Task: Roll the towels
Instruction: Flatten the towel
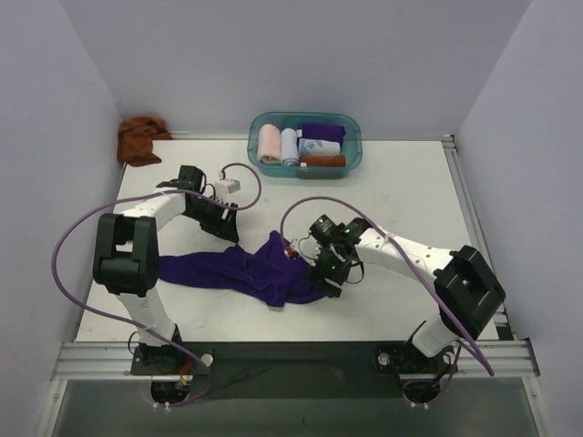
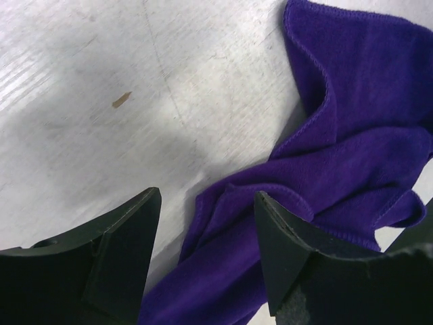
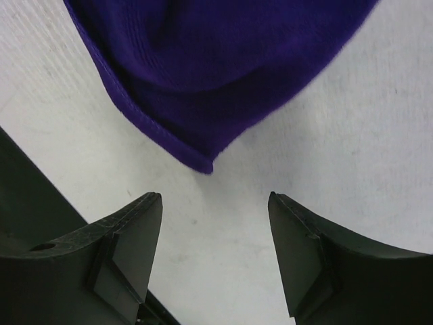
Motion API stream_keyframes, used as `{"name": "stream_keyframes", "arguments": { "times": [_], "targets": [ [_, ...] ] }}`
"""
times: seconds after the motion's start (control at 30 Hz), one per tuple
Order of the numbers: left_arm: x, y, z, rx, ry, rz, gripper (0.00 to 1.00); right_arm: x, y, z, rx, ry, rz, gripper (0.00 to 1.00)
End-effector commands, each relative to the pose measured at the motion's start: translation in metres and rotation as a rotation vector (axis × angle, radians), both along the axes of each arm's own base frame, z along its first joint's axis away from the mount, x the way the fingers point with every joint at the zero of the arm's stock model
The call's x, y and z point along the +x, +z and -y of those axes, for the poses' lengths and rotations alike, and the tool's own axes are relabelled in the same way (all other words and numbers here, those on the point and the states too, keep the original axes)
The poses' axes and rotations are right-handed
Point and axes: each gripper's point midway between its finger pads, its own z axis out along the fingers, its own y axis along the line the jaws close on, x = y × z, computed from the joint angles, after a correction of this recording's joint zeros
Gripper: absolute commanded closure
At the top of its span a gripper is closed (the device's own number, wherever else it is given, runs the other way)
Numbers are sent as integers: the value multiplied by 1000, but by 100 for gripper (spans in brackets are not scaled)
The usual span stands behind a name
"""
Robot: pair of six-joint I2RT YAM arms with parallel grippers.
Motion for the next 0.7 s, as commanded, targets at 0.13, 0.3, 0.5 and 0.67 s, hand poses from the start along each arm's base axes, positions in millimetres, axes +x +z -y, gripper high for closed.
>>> {"name": "stream_keyframes", "arguments": {
  "times": [0.13, 0.3, 0.5, 0.67],
  "targets": [
    [15, 1, 20, -16, 35, 22, 32, 7, -27, -18, -46, 77, 49, 43],
    [9, -8, 23, -7, 23, -3, 33, 1, -36, -21, -55, 108, 23, 55],
    [-11, -11, 29, -39, -26, -34, 37, -5, -38, -22, -48, 126, 12, 92],
    [-22, -6, 35, -93, -84, -50, 53, -9, -34, -17, -40, 111, 11, 100]
  ]
}}
